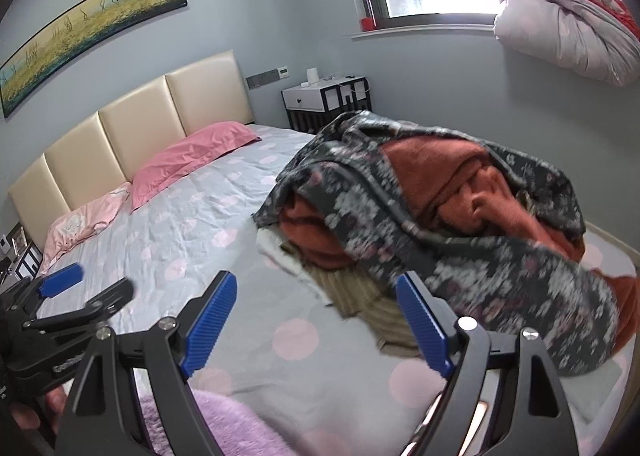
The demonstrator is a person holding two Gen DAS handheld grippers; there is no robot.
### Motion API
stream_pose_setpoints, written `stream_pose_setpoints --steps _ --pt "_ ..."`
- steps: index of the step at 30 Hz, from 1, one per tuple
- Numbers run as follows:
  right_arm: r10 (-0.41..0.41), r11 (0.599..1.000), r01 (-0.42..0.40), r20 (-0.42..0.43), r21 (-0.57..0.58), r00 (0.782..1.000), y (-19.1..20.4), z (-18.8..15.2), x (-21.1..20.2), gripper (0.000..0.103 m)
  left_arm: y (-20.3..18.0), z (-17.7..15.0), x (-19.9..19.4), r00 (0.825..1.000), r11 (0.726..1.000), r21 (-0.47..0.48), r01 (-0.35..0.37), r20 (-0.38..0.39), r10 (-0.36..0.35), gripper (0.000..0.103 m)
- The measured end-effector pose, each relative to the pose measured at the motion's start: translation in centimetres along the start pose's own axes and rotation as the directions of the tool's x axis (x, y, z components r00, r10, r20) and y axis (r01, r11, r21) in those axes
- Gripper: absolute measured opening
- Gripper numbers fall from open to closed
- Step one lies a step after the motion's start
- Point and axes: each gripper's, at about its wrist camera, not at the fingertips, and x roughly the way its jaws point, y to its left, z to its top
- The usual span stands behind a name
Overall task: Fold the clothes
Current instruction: 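Reach the right tool into the pile and grasp the dark floral jacket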
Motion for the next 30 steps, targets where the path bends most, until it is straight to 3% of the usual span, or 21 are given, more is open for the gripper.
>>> stream_pose_setpoints --steps 6,13,17,30 --pt "-0.031 0.998 0.030 -0.026 -0.060 0.999 -3.4 3.6 0.8 0.074 2.9 0.5 0.3 0.999 0.999 -0.017 -0.045 0.002 0.045 0.081" --pt "-0.070 0.964 0.048 -0.073 -0.260 0.995 -5.2 5.7 3.7 0.052 6.7 0.2 1.6 0.997 0.995 -0.070 -0.069 -0.038 0.066 0.080" --pt "-0.073 0.938 0.041 -0.081 -0.344 0.994 -5.5 6.0 5.6 0.051 8.2 -0.5 2.6 0.995 0.992 -0.100 -0.082 -0.067 0.075 0.081" --pt "-0.003 0.959 -0.072 -0.264 -0.273 0.965 -6.3 8.5 15.3 0.052 11.2 -2.6 6.8 0.977 0.982 -0.143 -0.119 -0.193 0.090 0.081"
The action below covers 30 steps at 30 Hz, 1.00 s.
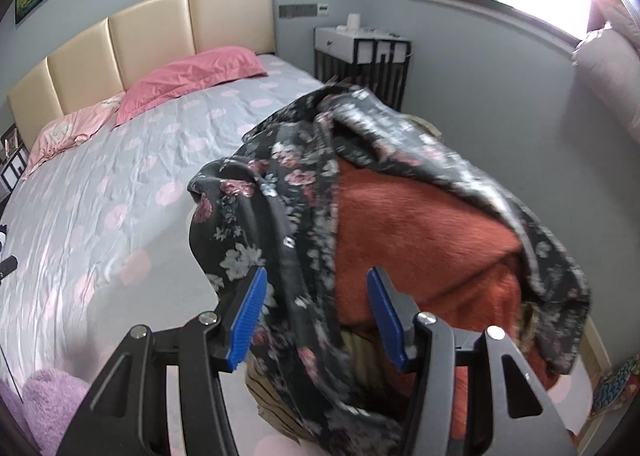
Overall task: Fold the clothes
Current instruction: 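Reach the right tool into the pile and grasp the dark floral jacket, then lift the floral jacket with the right tool and pull it off the pile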
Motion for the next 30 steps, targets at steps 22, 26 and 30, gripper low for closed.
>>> stream_pose_setpoints --steps 22,26,30 --pt "-0.226 0.967 0.236 0.105 -0.100 0.969 1.9 4.9 -4.2 0.006 -0.4 0.4 2.0 0.999 0.999 0.036 0.028 -0.036 -0.026 0.081" --pt "-0.295 0.938 0.321 0.183 -0.133 0.938 1.6 8.5 -6.5 0.005 0.3 0.3 2.1 0.999 1.000 0.019 0.017 -0.037 -0.016 0.081" --pt "-0.388 0.892 0.422 0.204 -0.161 0.899 0.3 12.4 -5.6 0.005 0.4 0.3 2.7 0.999 1.000 0.001 0.022 -0.049 -0.022 0.081"
